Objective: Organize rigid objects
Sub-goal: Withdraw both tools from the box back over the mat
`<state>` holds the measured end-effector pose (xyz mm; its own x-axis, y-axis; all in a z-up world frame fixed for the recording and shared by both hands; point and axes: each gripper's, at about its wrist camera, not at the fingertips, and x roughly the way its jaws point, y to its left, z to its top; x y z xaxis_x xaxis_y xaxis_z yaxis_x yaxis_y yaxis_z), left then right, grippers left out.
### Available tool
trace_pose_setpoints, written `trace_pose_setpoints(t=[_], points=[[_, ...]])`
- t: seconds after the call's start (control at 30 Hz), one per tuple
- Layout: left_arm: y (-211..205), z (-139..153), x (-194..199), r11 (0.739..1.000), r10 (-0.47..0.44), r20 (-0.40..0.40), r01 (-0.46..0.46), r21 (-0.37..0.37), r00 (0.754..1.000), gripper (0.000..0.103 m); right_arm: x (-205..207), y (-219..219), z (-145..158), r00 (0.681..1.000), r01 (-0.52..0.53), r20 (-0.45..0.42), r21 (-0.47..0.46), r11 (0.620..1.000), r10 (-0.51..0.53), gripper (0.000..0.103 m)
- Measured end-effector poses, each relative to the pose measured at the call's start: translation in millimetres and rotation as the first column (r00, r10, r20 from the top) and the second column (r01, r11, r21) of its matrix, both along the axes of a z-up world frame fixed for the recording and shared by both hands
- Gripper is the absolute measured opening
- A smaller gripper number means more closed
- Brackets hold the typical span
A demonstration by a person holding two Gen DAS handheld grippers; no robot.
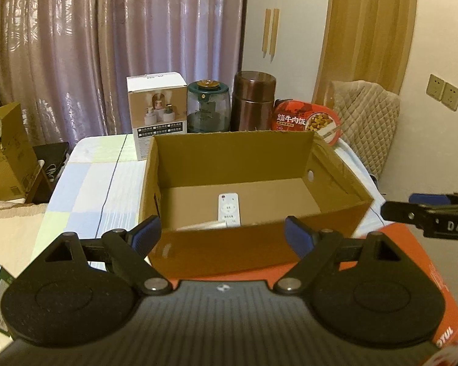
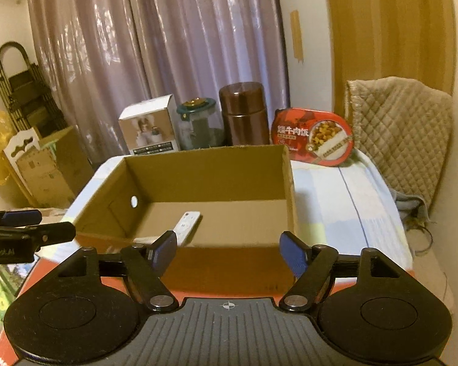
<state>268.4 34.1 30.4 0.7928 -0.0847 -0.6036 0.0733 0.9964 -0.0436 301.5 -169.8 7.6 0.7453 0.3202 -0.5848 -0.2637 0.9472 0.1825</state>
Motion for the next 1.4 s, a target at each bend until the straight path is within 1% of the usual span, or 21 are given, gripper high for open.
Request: trace_pose_setpoints(t=[0.13,0.27,0.37,0.53,0.6,0.67,0.73,0.83,1.0,1.17,1.4], points=[[-2,5,-36,1.000,0.012,0.011,-0.012,0.004,1.000,0.085,-44,-7,3,1.000,0.016,0.016,-0.009,1.000,-0.016,0.073],[-2,7,-73,1.000,0.023,0.022,-0.023,-0.003,0.999,0.085,-83,-13,2,0.999,0.024,0.030,-0.024,0.999,-0.024,0.075],[-1,6,-99,0.999,0.037,0.029,-0.036,-0.016,0.999,0.085,-111,-18,-1,0.999,0.037,0.032,-0.019,0.999,-0.037,0.076],[-3,-5,-139,0.998,0.052,0.019,-0.051,-0.022,0.998,0.085,-154,-25,-15,0.998,0.067,0.008,-0.025,0.997,-0.067,0.078],[-4,-11,-149,0.998,0.062,0.010,-0.062,-0.014,0.998,0.085,-168,-27,-22,0.997,0.082,-0.009,-0.021,0.996,-0.082,0.079],[-4,-18,-160,0.997,0.073,-0.005,-0.073,-0.022,0.997,0.085,-180,-30,-28,0.995,0.100,-0.019,-0.017,0.995,-0.100,0.079],[-4,-24,-169,0.996,0.082,-0.018,-0.083,-0.033,0.996,0.085,-188,-32,-34,0.993,0.113,-0.031,-0.019,0.993,-0.114,0.079],[-7,-32,-179,0.996,0.083,-0.030,-0.083,-0.026,0.996,0.085,-197,-33,-42,0.992,0.115,-0.056,-0.025,0.993,-0.116,0.080],[-15,-43,-186,0.997,0.076,-0.052,-0.077,-0.022,0.996,0.085,-204,-32,-53,0.990,0.111,-0.081,-0.036,0.993,-0.114,0.080],[-23,-49,-182,0.998,0.064,-0.056,-0.064,-0.002,0.996,0.085,-202,-29,-61,0.990,0.105,-0.091,-0.043,0.994,-0.109,0.080],[-31,-62,-171,0.999,0.054,-0.076,-0.054,0.007,0.996,0.085,-191,-27,-79,0.988,0.098,-0.118,-0.050,0.994,-0.103,0.080]])
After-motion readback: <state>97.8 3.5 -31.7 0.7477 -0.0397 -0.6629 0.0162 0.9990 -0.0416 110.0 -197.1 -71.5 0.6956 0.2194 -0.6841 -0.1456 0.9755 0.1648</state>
